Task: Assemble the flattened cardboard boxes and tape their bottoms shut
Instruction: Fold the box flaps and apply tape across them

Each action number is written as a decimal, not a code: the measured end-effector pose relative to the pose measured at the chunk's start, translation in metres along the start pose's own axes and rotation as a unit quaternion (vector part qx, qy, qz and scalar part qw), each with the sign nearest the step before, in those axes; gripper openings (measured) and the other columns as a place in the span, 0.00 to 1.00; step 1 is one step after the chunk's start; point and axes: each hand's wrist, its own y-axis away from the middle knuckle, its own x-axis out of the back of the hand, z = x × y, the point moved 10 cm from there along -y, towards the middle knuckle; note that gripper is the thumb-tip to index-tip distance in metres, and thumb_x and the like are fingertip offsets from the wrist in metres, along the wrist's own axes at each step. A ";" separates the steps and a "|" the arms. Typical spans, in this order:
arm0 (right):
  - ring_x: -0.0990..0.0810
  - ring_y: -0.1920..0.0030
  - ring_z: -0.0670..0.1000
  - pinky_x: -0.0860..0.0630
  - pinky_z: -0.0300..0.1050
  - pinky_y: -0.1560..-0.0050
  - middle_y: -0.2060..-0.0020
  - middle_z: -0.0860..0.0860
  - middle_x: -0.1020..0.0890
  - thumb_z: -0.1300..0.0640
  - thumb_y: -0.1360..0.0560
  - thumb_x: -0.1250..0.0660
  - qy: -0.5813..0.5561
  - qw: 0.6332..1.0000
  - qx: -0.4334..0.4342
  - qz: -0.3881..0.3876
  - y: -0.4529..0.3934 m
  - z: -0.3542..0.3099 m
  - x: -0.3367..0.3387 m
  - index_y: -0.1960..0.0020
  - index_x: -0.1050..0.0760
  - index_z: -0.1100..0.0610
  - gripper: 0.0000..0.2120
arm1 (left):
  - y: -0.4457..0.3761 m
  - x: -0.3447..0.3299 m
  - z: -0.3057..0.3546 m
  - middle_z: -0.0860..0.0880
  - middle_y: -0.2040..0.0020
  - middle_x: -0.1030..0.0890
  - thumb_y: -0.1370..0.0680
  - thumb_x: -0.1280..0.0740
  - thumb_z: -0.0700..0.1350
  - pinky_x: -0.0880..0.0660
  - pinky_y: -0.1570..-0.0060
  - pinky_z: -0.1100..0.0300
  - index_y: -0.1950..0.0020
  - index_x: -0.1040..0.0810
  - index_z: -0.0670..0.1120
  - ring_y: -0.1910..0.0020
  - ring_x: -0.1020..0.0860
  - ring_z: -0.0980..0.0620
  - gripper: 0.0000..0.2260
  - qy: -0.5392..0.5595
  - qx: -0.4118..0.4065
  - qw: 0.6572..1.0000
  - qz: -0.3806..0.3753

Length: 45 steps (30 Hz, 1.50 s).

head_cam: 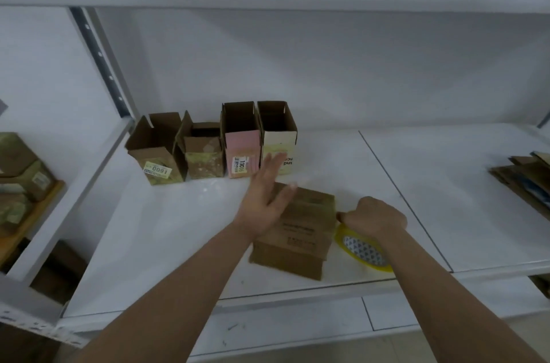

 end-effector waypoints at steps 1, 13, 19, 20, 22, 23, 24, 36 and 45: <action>0.24 0.58 0.51 0.31 0.42 0.59 0.63 0.48 0.26 0.37 0.26 0.37 -0.017 1.000 -0.002 -0.003 0.000 0.001 -0.002 0.55 0.28 0.54 0.20 | 0.007 0.025 -0.011 0.59 0.24 0.39 0.20 0.44 0.60 0.43 0.27 0.54 0.23 0.40 0.54 0.24 0.45 0.58 0.26 0.020 0.029 0.997 0.074; 0.23 0.64 0.50 0.34 0.39 0.66 0.64 0.49 0.21 0.40 0.27 0.36 -0.005 0.999 0.024 0.027 0.010 -0.040 -0.004 0.62 0.25 0.55 0.18 | 0.120 0.071 -0.125 0.43 0.38 0.31 0.22 0.35 0.56 0.27 0.43 0.52 0.37 0.29 0.41 0.37 0.31 0.42 0.21 -0.376 0.369 0.847 -0.079; 0.22 0.62 0.51 0.31 0.40 0.63 0.63 0.50 0.21 0.41 0.27 0.36 -0.012 0.999 0.022 0.032 0.016 -0.036 -0.006 0.62 0.26 0.54 0.17 | 0.134 0.066 -0.141 0.40 0.36 0.32 0.20 0.42 0.40 0.30 0.39 0.53 0.35 0.30 0.39 0.36 0.30 0.40 0.14 -0.370 0.396 0.836 -0.091; 0.22 0.61 0.51 0.31 0.40 0.62 0.63 0.49 0.21 0.41 0.27 0.37 -0.014 0.999 0.021 0.035 0.017 -0.035 -0.006 0.62 0.27 0.54 0.17 | 0.134 0.067 -0.143 0.39 0.36 0.31 0.20 0.42 0.39 0.30 0.40 0.52 0.35 0.30 0.38 0.37 0.28 0.40 0.14 -0.356 0.399 0.840 -0.091; 0.22 0.59 0.52 0.30 0.42 0.61 0.63 0.49 0.23 0.40 0.27 0.37 -0.015 0.999 0.017 0.043 0.019 -0.033 -0.005 0.61 0.28 0.54 0.17 | 0.133 0.078 -0.146 0.37 0.38 0.28 0.20 0.42 0.38 0.29 0.44 0.50 0.39 0.33 0.38 0.40 0.26 0.38 0.10 -0.305 0.411 0.857 -0.054; 0.22 0.58 0.53 0.29 0.42 0.60 0.63 0.49 0.24 0.39 0.27 0.37 -0.017 0.999 0.016 0.045 0.019 -0.031 -0.005 0.61 0.29 0.54 0.17 | 0.131 0.087 -0.144 0.36 0.41 0.26 0.20 0.42 0.36 0.29 0.48 0.49 0.43 0.35 0.38 0.42 0.25 0.36 0.07 -0.273 0.413 0.869 -0.015; 0.22 0.58 0.53 0.29 0.42 0.59 0.63 0.49 0.25 0.39 0.27 0.37 -0.019 0.999 0.017 0.044 0.020 -0.030 -0.005 0.60 0.29 0.53 0.17 | 0.127 0.098 -0.137 0.35 0.44 0.25 0.20 0.43 0.36 0.30 0.52 0.49 0.47 0.37 0.39 0.45 0.24 0.34 0.04 -0.237 0.406 0.882 0.033; 0.21 0.59 0.51 0.25 0.44 0.56 0.63 0.50 0.22 0.35 0.27 0.37 -0.054 0.995 0.076 -0.025 0.020 -0.048 -0.020 0.60 0.28 0.55 0.22 | -0.005 0.005 0.052 0.54 0.64 0.26 0.15 0.47 0.46 0.33 0.64 0.67 0.56 0.25 0.46 0.65 0.28 0.56 0.14 -0.106 0.039 0.991 -0.074; 0.31 0.70 0.47 0.38 0.40 0.70 0.71 0.50 0.30 0.47 0.24 0.33 -0.157 0.971 0.133 -0.125 0.017 -0.044 -0.028 0.68 0.30 0.57 0.19 | -0.004 -0.032 -0.017 0.50 0.72 0.24 0.17 0.45 0.55 0.31 0.72 0.64 0.62 0.25 0.43 0.78 0.30 0.56 0.21 0.027 0.181 0.975 -0.125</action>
